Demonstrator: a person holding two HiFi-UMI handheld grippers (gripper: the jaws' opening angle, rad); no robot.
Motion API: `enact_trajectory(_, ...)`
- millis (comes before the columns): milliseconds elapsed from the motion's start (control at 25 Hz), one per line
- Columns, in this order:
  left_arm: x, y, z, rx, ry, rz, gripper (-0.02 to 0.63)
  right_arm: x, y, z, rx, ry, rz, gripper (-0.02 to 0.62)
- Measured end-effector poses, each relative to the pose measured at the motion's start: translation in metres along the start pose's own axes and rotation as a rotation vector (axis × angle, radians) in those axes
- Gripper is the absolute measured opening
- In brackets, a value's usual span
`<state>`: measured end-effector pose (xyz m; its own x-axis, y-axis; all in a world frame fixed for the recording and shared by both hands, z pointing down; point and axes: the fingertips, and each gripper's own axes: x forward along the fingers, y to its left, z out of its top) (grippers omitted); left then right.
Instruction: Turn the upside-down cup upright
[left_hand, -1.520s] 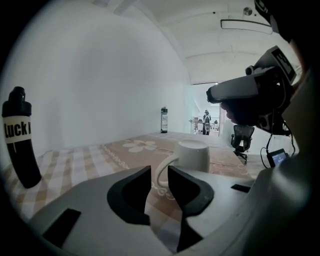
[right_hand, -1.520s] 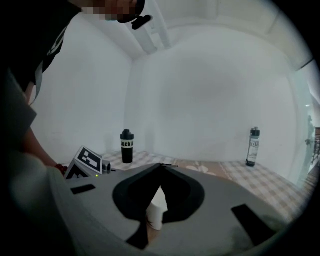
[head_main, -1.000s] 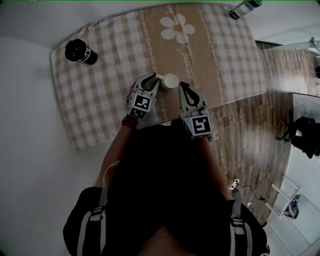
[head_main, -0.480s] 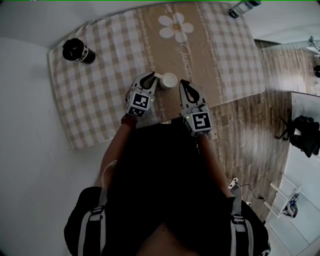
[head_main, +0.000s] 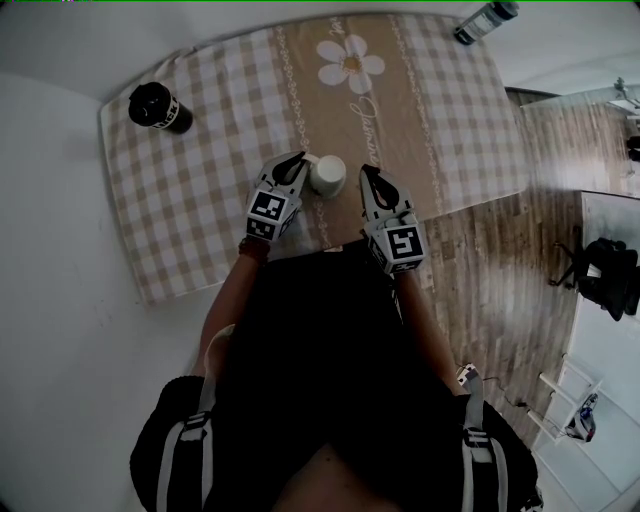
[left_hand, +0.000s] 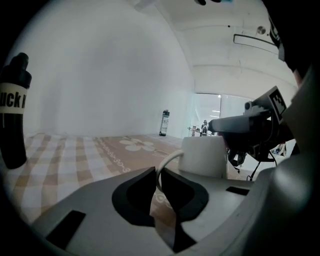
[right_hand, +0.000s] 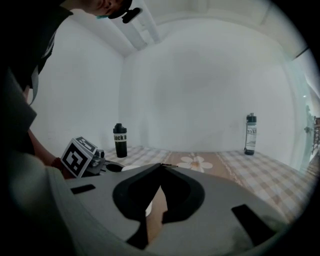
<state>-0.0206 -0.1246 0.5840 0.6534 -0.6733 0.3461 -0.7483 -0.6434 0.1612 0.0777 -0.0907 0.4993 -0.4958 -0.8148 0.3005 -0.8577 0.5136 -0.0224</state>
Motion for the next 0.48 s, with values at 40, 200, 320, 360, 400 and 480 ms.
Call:
enact_trajectory(40, -0.003, 0.000, 0.003, -0.007, -0.009, 0.002, 0.037, -0.001, 0.002, 0.001, 0.006, -0.010, 0.017, 0.003)
enact_trajectory(200, -0.017, -0.001, 0.027, -0.014, -0.063, 0.004, 0.037, -0.004, 0.022, 0.013, 0.009, -0.084, 0.149, 0.098)
enact_trajectory(320, -0.030, 0.001, 0.050, -0.023, -0.125, 0.002, 0.038, -0.006, 0.042, 0.031, 0.018, -0.154, 0.261, 0.223)
enact_trajectory(360, -0.034, 0.002, 0.057, -0.032, -0.146, -0.002, 0.041, -0.006, 0.049, 0.034, 0.017, -0.167, 0.298, 0.252)
enact_trajectory(400, -0.038, 0.003, 0.063, -0.042, -0.166, -0.005, 0.043, -0.006, 0.056, 0.036, 0.009, -0.168, 0.337, 0.303)
enact_trajectory(480, -0.045, 0.005, 0.077, -0.057, -0.202, -0.011, 0.043, -0.006, 0.069, 0.034, -0.015, -0.155, 0.405, 0.364)
